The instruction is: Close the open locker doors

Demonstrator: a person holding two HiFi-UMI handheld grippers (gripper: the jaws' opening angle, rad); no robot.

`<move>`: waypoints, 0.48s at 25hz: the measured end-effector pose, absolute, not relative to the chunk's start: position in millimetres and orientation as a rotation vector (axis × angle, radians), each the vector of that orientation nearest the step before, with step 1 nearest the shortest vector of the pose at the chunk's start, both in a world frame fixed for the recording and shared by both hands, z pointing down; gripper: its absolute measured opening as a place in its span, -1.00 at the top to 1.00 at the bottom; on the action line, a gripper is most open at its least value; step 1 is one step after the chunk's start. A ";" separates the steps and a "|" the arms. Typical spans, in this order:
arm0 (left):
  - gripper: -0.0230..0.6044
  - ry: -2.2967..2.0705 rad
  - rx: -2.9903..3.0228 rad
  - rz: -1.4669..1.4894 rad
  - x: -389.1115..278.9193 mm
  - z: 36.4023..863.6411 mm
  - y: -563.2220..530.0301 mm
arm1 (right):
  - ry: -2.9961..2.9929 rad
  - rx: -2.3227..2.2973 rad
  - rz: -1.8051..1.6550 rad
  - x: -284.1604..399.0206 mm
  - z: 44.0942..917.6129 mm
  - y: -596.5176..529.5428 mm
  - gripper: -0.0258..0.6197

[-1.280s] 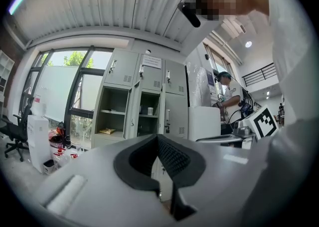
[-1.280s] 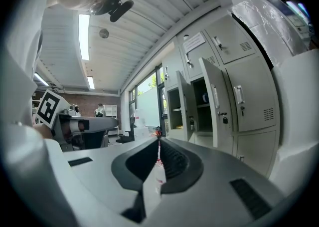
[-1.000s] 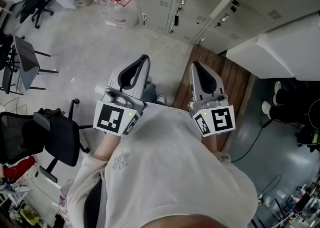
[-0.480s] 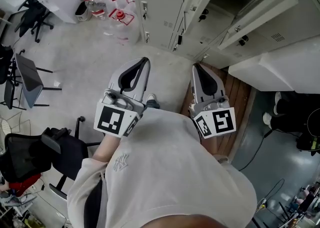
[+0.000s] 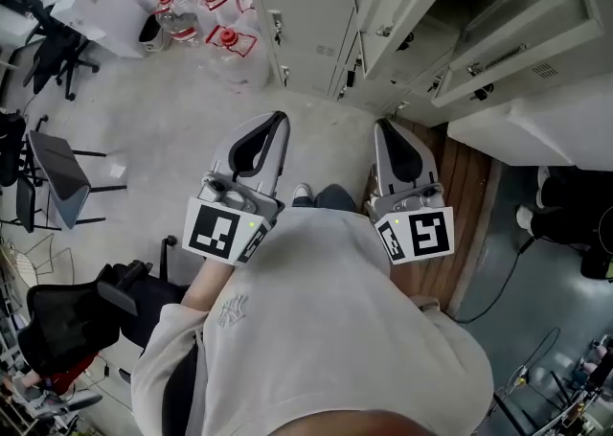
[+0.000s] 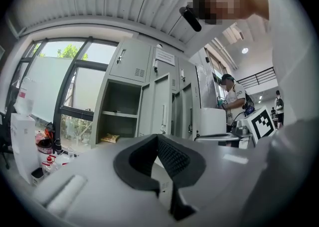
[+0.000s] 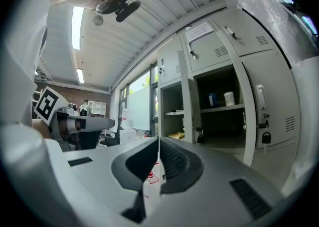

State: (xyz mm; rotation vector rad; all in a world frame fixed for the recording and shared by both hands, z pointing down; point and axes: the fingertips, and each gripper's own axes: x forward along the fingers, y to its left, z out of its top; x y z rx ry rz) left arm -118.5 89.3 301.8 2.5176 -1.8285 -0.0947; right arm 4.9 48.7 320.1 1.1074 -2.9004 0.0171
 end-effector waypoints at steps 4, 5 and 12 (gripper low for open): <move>0.92 -1.828 2.497 -0.090 -123.1 308.7 75.4 | -2.896 1.146 0.008 13.0 316.3 31.3 0.88; 0.92 -1.822 2.493 -0.086 -121.6 311.5 70.4 | -2.898 1.153 0.006 15.3 314.8 25.5 0.88; 0.92 -1.818 2.508 -0.090 -106.8 309.2 26.1 | -2.940 1.150 -0.014 27.7 304.7 -16.3 0.88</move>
